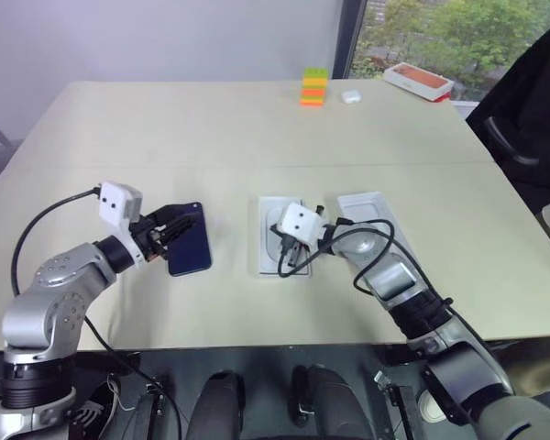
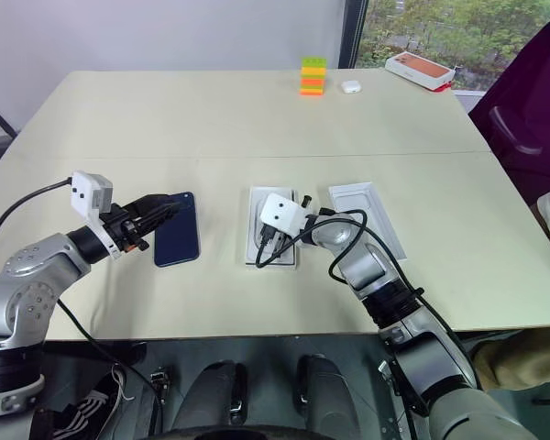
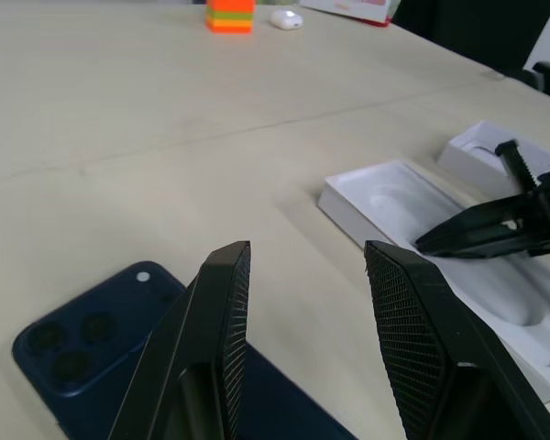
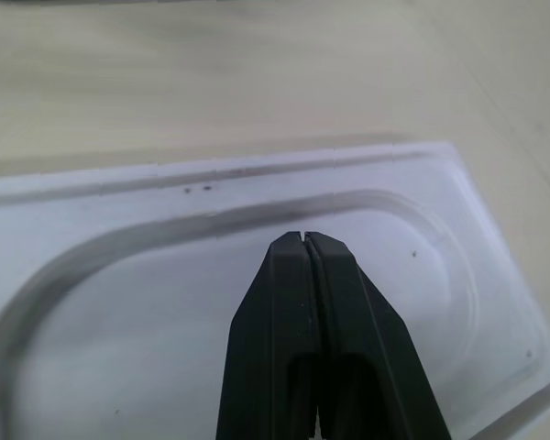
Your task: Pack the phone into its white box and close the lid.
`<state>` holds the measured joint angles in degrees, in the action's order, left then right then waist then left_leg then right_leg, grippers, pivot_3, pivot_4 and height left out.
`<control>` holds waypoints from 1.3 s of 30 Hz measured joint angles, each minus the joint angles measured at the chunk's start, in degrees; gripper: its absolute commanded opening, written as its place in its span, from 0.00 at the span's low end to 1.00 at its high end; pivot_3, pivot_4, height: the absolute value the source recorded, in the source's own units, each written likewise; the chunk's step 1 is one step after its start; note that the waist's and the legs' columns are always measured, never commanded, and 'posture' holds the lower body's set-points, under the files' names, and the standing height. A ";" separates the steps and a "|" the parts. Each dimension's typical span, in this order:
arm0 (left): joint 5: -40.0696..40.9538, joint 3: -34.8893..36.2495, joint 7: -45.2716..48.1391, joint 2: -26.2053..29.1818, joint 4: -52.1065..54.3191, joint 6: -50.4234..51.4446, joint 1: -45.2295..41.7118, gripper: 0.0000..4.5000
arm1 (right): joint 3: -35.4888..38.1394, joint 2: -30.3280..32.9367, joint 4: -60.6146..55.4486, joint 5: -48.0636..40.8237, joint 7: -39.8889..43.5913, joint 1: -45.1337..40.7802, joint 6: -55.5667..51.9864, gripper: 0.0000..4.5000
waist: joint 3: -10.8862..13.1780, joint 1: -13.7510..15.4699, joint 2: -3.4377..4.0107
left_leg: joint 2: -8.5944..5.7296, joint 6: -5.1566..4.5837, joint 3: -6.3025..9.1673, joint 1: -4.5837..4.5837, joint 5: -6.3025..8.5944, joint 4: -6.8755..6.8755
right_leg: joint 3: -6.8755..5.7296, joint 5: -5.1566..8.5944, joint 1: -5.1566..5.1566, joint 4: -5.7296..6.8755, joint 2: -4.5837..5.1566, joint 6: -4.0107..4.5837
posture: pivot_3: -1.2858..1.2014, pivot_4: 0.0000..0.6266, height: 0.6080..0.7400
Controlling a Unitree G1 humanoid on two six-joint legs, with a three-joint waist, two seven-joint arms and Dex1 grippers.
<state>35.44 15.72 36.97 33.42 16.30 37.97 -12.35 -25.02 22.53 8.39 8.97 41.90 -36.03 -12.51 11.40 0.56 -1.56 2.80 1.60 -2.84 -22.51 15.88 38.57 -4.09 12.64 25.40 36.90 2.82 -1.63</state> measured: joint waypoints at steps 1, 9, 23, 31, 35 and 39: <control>-0.01 -0.45 -0.14 -0.07 -0.01 -0.08 -0.13 0.46 | -0.06 0.51 -0.71 0.04 0.94 0.35 -0.17 0.01 | 0.00 0.00 0.00 | 0.00 0.00 0.00 0.00 0.00 0.00 | 0.00 0.00 0.00 0.00 0.00 -0.01 | 0.52 0.24 1.00; -0.01 -0.95 -1.09 -0.36 -0.51 -0.70 -1.72 0.46 | 0.12 1.75 -4.88 -0.24 5.28 2.41 -3.34 0.01 | 0.00 -0.39 0.00 | 0.04 0.00 0.00 0.07 0.00 -0.14 | 0.00 -0.01 0.02 0.00 -0.08 -0.02 | 0.52 0.24 1.00; 1.38 -0.11 -1.34 1.25 -2.42 1.95 -1.84 0.46 | 2.99 -0.98 -2.29 -1.07 2.93 1.89 -2.63 0.01 | 0.00 -0.50 0.00 | 0.03 0.00 0.00 0.12 -0.01 -0.29 | -0.01 -0.01 0.04 0.00 -0.11 -0.01 | 0.52 0.24 1.00; 11.98 9.13 -0.96 6.58 -10.50 16.82 -2.76 0.46 | 8.68 -2.72 -5.82 -8.07 5.54 -3.45 -5.41 0.01 | 0.00 -1.53 0.00 | 0.06 0.00 0.04 0.14 -0.01 -0.36 | -0.05 0.00 0.07 0.00 -0.13 -0.02 | 0.52 0.24 1.00; 13.50 13.12 -0.88 9.22 -20.64 20.24 -4.13 0.46 | 6.30 -7.95 -5.69 -7.59 3.74 -5.01 -6.04 0.01 | 0.00 -1.68 0.00 | 0.12 0.01 0.04 0.16 -0.01 -0.39 | -0.07 0.00 0.12 0.06 -0.19 0.01 | 0.52 0.24 1.00; 14.20 15.88 -1.36 9.29 -24.38 21.36 -4.73 0.64 | 5.04 -9.84 -3.08 -6.77 2.23 -5.47 -5.58 0.00 | 0.00 -1.16 -0.03 | 0.03 0.06 0.02 0.07 -0.04 -0.37 | -0.06 0.00 0.11 0.02 0.09 0.01 | 0.52 0.24 1.00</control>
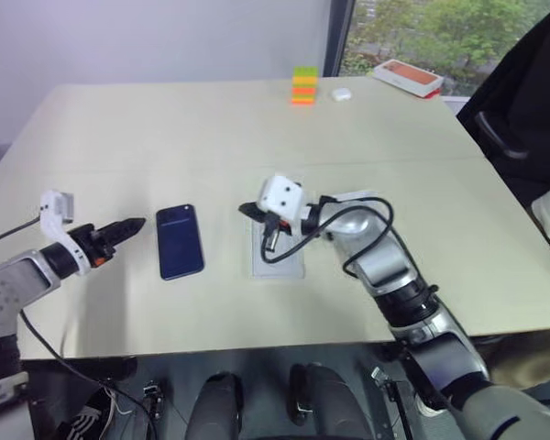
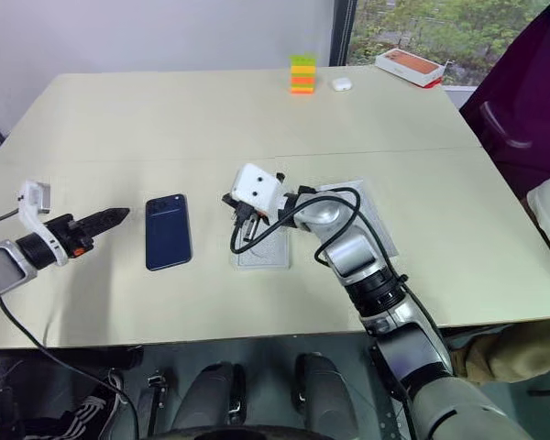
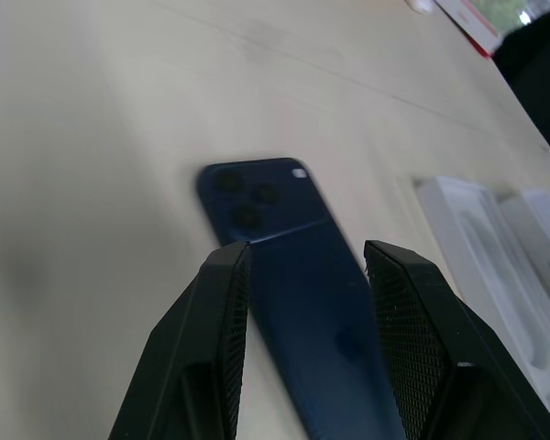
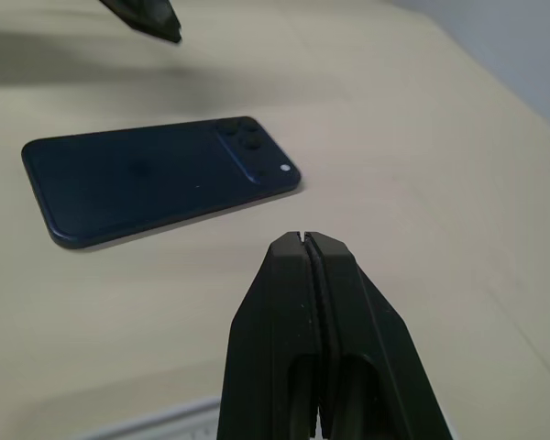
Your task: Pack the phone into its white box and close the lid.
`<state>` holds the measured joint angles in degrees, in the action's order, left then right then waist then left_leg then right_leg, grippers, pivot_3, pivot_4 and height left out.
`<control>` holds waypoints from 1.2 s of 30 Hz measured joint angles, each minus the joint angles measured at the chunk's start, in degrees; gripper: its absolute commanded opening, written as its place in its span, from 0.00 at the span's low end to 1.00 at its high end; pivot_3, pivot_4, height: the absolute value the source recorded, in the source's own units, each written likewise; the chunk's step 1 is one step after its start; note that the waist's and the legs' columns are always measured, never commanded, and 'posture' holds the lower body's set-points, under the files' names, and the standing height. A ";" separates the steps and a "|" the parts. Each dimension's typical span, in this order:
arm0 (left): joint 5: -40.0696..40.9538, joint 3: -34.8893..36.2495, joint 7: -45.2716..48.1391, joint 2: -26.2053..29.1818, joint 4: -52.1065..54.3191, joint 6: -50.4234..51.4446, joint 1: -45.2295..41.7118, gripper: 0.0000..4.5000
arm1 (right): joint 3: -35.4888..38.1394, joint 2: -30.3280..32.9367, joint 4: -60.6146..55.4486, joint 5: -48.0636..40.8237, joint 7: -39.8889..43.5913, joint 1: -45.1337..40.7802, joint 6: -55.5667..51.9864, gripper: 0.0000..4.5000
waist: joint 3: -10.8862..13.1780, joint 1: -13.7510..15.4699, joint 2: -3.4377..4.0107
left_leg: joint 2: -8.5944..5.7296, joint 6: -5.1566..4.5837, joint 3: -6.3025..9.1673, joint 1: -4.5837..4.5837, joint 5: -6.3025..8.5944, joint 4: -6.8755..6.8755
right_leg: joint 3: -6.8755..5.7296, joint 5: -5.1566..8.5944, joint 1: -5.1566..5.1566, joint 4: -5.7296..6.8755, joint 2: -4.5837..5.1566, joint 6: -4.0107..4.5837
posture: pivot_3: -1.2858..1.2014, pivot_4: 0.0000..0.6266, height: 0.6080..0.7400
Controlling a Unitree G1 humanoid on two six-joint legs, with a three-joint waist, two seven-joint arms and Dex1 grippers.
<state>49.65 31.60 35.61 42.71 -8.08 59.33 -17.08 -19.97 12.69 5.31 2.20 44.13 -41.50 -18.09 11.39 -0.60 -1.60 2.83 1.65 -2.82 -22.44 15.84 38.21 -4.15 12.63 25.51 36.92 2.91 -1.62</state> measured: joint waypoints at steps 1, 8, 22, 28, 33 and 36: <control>0.55 0.86 -0.37 -0.22 -0.38 0.45 -0.34 0.76 | -0.29 -0.46 0.55 0.22 -0.22 -0.16 0.09 0.00 | 0.00 -0.05 0.00 | -0.01 0.00 -0.02 0.00 0.00 0.01 | 0.01 0.00 -0.01 -0.02 0.06 0.00 | 0.52 0.24 1.00; 3.77 1.31 -1.99 -1.96 -0.29 6.03 -0.51 0.98 | -4.35 -3.89 5.44 3.72 -2.41 -2.50 2.87 0.00 | -0.01 -0.40 -0.01 | -0.05 0.01 -0.03 0.02 0.00 0.01 | 0.07 -0.01 -0.01 0.03 0.06 -0.02 | 0.52 0.24 1.00; 4.83 0.84 -3.40 -4.00 -2.93 10.63 -1.72 0.61 | -6.63 -11.47 17.50 8.16 -6.23 -6.97 6.53 0.00 | -0.02 -0.52 -0.03 | 0.03 0.08 0.01 0.04 -0.05 -0.02 | 0.10 -0.02 0.01 0.07 0.02 0.02 | 0.52 0.24 1.00; 5.42 0.82 -4.30 -4.61 -2.93 13.01 -1.51 0.61 | -7.60 -11.72 19.24 10.59 -6.92 -6.99 6.50 0.00 | -0.03 -0.48 -0.05 | 0.02 0.11 0.02 0.05 -0.06 -0.02 | 0.10 -0.02 0.01 0.08 0.02 0.02 | 0.52 0.24 1.00; 4.97 0.44 -5.32 -7.23 -3.03 12.74 -2.29 0.61 | -11.21 -11.75 20.35 13.53 -6.49 -6.72 5.55 0.00 | -0.03 -0.37 -0.05 | 0.01 0.12 0.03 0.06 -0.07 -0.03 | 0.09 -0.02 0.01 0.11 0.01 0.02 | 0.52 0.24 1.00; 3.92 -1.31 -5.85 -7.90 -3.01 12.56 -2.50 0.61 | -13.20 -11.96 20.35 14.73 -5.93 -6.33 4.16 0.00 | -0.03 -0.01 -0.05 | -0.01 0.16 0.06 0.06 -0.09 -0.03 | 0.07 -0.02 -0.02 0.10 0.08 0.02 | 0.52 0.24 1.00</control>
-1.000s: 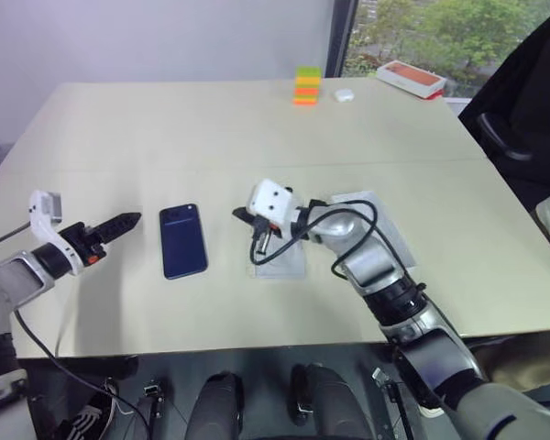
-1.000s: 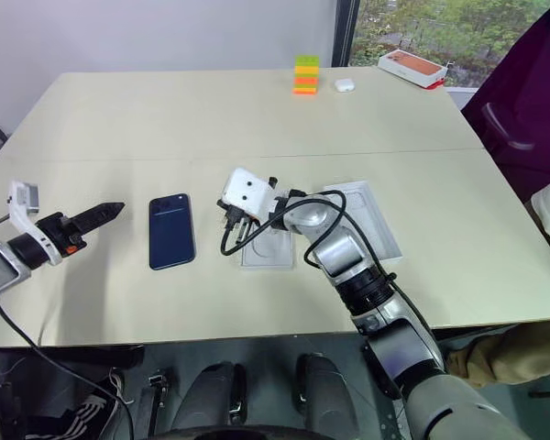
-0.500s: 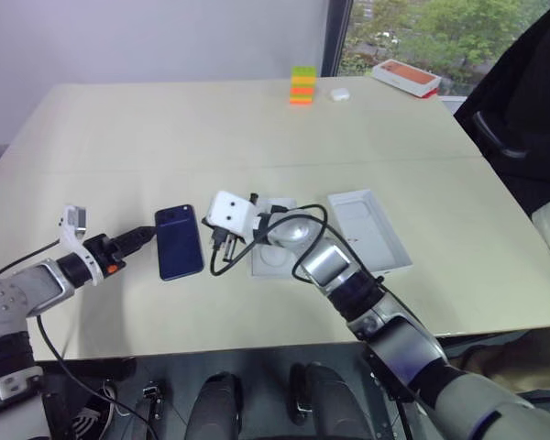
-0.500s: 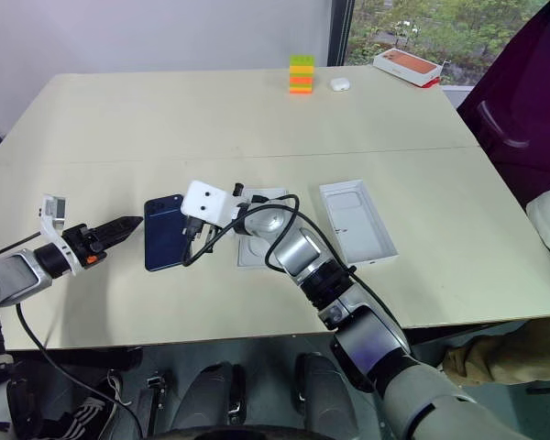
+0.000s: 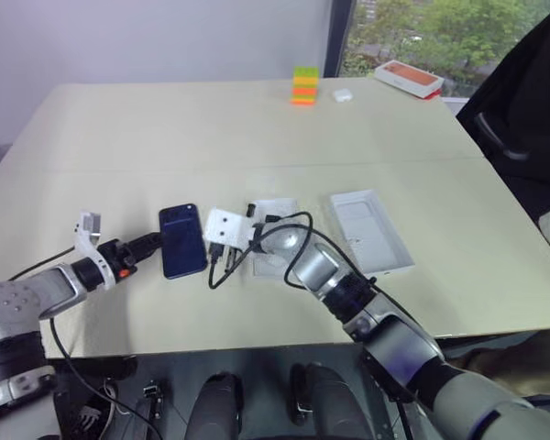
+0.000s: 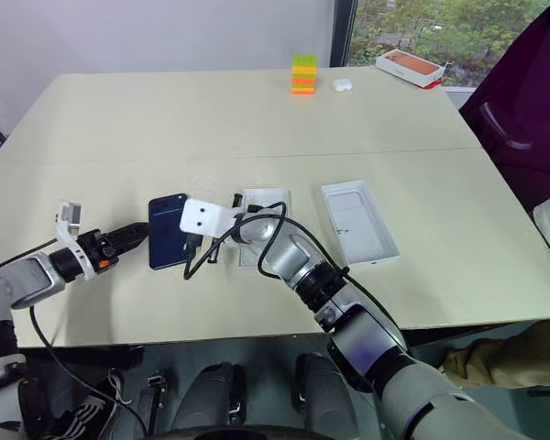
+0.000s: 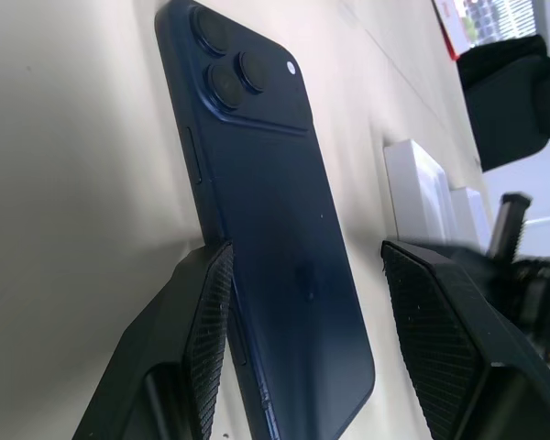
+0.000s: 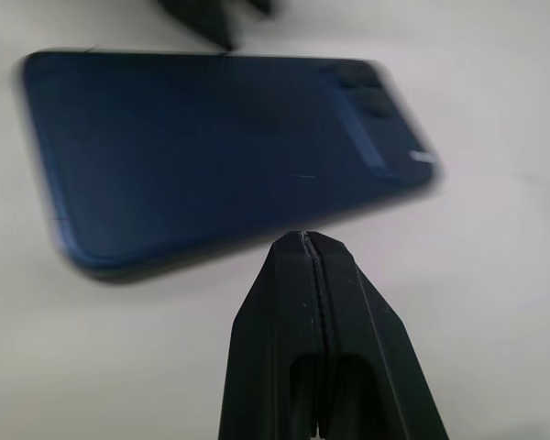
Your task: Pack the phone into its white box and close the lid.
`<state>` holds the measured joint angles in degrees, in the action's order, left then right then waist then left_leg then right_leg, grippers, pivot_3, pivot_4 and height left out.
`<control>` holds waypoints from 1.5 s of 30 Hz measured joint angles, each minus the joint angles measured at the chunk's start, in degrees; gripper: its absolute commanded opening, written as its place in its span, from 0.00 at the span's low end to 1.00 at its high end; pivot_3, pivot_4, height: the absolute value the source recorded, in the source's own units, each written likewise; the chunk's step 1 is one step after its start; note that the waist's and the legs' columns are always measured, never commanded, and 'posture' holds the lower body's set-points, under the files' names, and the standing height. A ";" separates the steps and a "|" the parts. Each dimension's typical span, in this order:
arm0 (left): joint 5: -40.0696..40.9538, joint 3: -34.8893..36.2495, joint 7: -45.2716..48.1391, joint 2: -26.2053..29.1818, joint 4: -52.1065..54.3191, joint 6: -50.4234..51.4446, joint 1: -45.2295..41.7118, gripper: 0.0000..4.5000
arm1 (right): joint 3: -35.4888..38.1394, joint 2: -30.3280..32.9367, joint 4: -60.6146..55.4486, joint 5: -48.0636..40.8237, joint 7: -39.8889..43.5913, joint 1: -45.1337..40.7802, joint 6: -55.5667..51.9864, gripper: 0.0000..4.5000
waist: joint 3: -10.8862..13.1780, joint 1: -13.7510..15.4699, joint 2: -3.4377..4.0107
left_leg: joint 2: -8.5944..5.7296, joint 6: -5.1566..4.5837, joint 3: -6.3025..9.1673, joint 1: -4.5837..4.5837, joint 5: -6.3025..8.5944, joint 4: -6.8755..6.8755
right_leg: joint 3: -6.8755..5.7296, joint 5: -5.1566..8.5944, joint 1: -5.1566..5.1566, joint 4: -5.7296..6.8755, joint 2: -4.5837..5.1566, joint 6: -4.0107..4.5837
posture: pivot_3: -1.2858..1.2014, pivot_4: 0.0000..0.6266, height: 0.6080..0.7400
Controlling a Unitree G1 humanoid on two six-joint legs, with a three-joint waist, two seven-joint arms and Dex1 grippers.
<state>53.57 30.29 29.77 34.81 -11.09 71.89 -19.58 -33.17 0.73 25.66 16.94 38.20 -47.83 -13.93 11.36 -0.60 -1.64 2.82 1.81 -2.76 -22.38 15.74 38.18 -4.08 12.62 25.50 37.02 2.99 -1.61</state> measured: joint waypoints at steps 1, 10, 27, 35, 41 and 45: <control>-0.52 -0.31 0.16 -0.14 -0.04 -0.43 -0.09 0.61 | -0.03 0.01 0.00 0.38 -0.01 0.09 -0.56 0.00 | -0.02 0.03 -0.02 | -0.02 0.01 0.00 0.01 0.00 0.01 | -0.01 0.00 -0.04 0.00 0.04 0.00 | 0.52 0.24 1.00; -3.43 -2.53 1.74 -0.08 -3.51 -2.16 -3.37 0.61 | -0.55 -0.65 -0.11 2.63 -0.33 0.05 -3.47 0.00 | -0.08 -0.02 -0.04 | -0.10 0.03 0.08 0.10 -0.03 0.01 | -0.16 0.01 -0.15 0.03 0.18 -0.01 | 0.52 0.24 1.00; -2.73 1.39 3.29 -2.27 -4.48 6.66 -4.35 0.61 | 0.13 0.60 -0.79 4.35 0.43 -0.07 -4.10 0.00 | -0.09 -0.01 -0.04 | -0.19 0.04 0.09 0.09 -0.03 0.00 | -0.21 0.02 -0.20 0.00 0.32 -0.05 | 0.52 0.24 1.00; -4.86 0.43 -2.94 -2.77 1.23 9.34 -5.79 0.61 | 0.37 0.77 -1.08 4.83 0.82 0.16 -4.17 0.00 | -0.10 0.03 -0.04 | -0.22 0.07 0.18 0.11 -0.05 0.00 | -0.25 0.03 -0.26 0.00 0.38 -0.06 | 0.52 0.24 1.00; -5.57 3.17 -8.78 -4.79 4.56 14.62 -7.80 0.61 | 0.67 1.28 -3.85 4.21 4.46 0.88 -5.61 0.00 | -0.10 -0.22 -0.04 | -0.21 0.08 0.21 0.11 -0.05 -0.02 | -0.30 0.03 -0.26 0.00 0.34 -0.07 | 0.52 0.24 1.00; -6.67 5.54 -12.17 -8.70 4.67 16.62 -10.23 0.61 | 0.45 1.21 -4.21 4.16 5.28 0.94 -5.71 0.00 | -0.10 0.04 -0.04 | -0.23 0.11 0.25 0.10 -0.07 -0.02 | -0.41 0.03 -0.29 0.00 0.36 -0.08 | 0.52 0.24 1.00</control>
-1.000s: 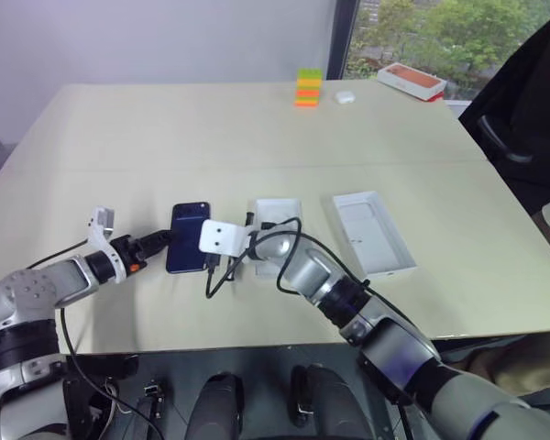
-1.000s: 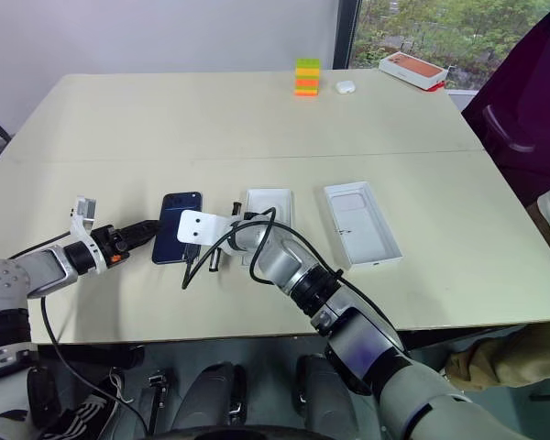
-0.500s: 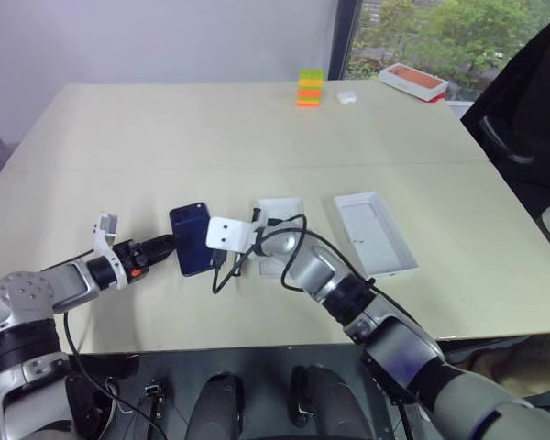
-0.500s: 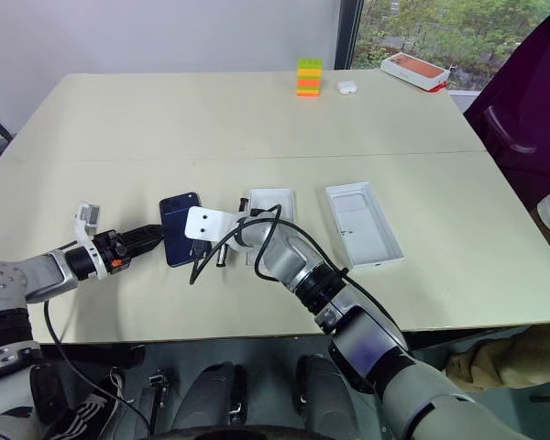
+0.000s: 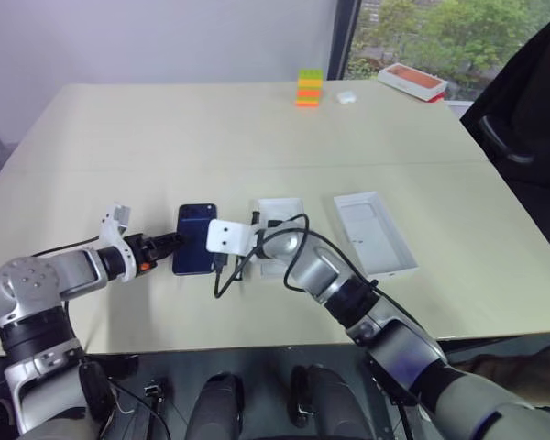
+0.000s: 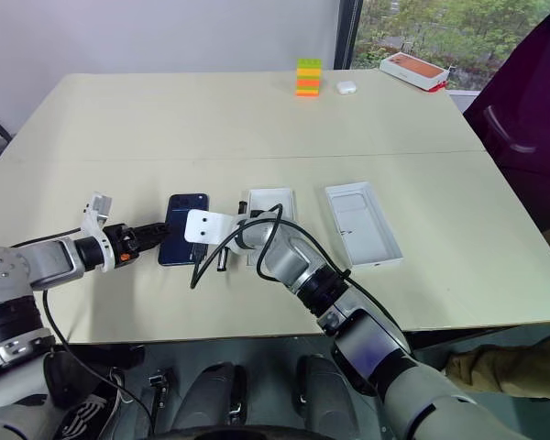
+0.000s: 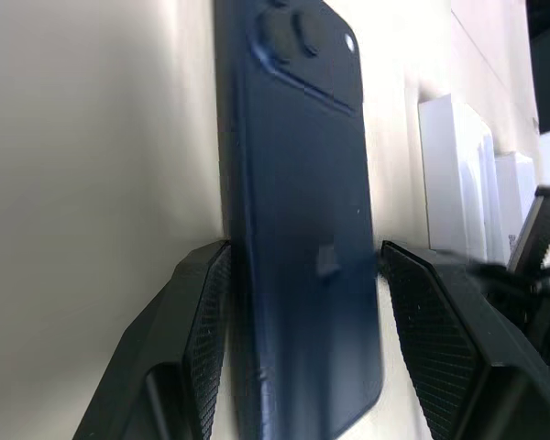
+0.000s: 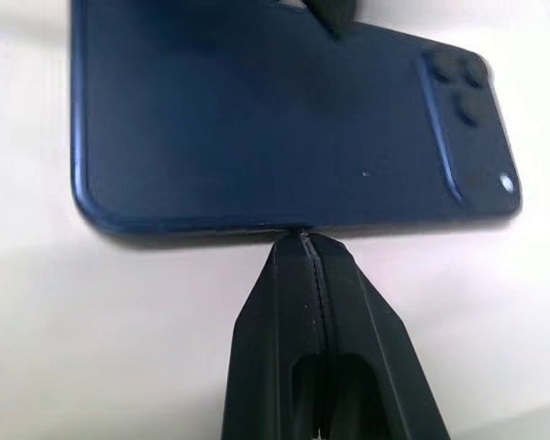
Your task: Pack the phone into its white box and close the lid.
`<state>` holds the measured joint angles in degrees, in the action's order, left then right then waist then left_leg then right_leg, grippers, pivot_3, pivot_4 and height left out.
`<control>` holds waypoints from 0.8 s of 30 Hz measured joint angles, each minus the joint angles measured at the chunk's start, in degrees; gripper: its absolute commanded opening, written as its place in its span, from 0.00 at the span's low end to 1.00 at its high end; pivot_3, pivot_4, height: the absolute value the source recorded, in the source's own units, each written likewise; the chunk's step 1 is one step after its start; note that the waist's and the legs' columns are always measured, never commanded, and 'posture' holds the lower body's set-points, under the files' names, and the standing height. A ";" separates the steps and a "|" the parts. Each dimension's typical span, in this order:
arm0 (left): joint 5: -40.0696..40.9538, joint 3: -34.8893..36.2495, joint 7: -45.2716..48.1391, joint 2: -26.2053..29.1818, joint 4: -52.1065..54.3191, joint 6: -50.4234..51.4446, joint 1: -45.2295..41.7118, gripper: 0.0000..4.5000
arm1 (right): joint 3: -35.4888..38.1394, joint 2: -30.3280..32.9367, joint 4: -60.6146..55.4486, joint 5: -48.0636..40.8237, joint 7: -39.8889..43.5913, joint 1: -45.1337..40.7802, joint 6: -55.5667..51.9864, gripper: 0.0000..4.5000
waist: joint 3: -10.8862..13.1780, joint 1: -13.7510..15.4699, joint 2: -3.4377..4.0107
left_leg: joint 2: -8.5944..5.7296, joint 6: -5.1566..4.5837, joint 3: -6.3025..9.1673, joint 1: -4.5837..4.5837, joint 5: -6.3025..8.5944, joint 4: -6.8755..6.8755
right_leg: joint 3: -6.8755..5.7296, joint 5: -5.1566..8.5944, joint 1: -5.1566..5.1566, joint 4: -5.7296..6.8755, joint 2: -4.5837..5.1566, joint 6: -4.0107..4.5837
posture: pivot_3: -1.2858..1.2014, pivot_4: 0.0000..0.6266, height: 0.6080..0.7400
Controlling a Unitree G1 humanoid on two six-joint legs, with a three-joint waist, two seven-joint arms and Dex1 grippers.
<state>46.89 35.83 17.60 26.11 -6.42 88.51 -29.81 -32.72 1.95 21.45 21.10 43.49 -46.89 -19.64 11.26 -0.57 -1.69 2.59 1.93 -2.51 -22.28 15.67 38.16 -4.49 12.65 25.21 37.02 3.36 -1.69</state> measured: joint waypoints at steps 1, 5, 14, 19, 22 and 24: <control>-0.06 0.72 -0.61 -1.15 0.00 0.11 -0.34 0.61 | -0.01 -0.05 0.00 0.00 -0.01 0.02 0.00 0.00 | 0.00 0.00 0.00 | -0.02 0.01 0.00 0.00 0.00 0.00 | -0.01 0.00 0.00 0.00 0.02 0.00 | 0.52 0.24 1.00; 0.71 2.49 -1.81 -5.29 0.80 0.98 -0.73 0.61 | 0.01 -0.18 0.00 0.00 -0.01 0.16 0.00 0.00 | 0.00 -0.02 -0.01 | -0.09 0.02 0.03 0.00 -0.01 0.00 | -0.03 0.03 -0.03 0.00 0.12 -0.04 | 0.52 0.24 1.00; 1.64 2.85 -1.86 -6.52 1.69 2.21 -0.28 0.61 | -0.05 -0.27 -0.11 0.01 -0.37 0.36 0.33 0.00 | -0.01 -0.36 -0.02 | -0.12 0.02 0.06 -0.01 -0.01 -0.01 | -0.07 0.04 -0.03 -0.01 0.15 -0.07 | 0.52 0.24 1.00; 2.04 3.58 0.39 -5.58 0.16 1.69 1.03 0.42 | -0.15 -0.22 -0.11 0.05 -0.39 0.38 0.89 0.00 | 0.00 -0.50 -0.01 | -0.11 0.02 0.06 -0.01 -0.01 -0.05 | -0.08 0.04 0.00 -0.01 0.14 -0.07 | 0.52 0.24 1.00; 2.08 4.35 1.10 -5.42 -1.91 1.03 2.23 0.10 | -0.17 -0.18 -0.11 0.06 -0.39 0.40 1.08 0.00 | 0.00 -0.53 -0.02 | -0.10 0.02 0.06 -0.02 -0.01 -0.06 | -0.09 0.04 0.02 -0.01 0.12 -0.07 | 0.52 0.24 1.00; 2.41 4.01 1.77 -5.08 -1.74 0.81 2.17 0.10 | -0.21 -0.03 -0.11 0.11 -0.41 0.46 1.18 0.00 | 0.00 -0.51 -0.03 | -0.10 0.02 0.07 0.00 -0.01 -0.06 | -0.11 0.04 0.00 -0.02 0.13 -0.07 | 0.52 0.24 1.00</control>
<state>49.30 39.84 19.36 21.03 -8.16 89.32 -27.64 -32.93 1.91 21.33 21.21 43.07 -46.43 -18.46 11.25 -1.08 -1.72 2.49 1.95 -2.44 -22.28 15.66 38.10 -4.60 12.69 25.20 37.00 3.48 -1.76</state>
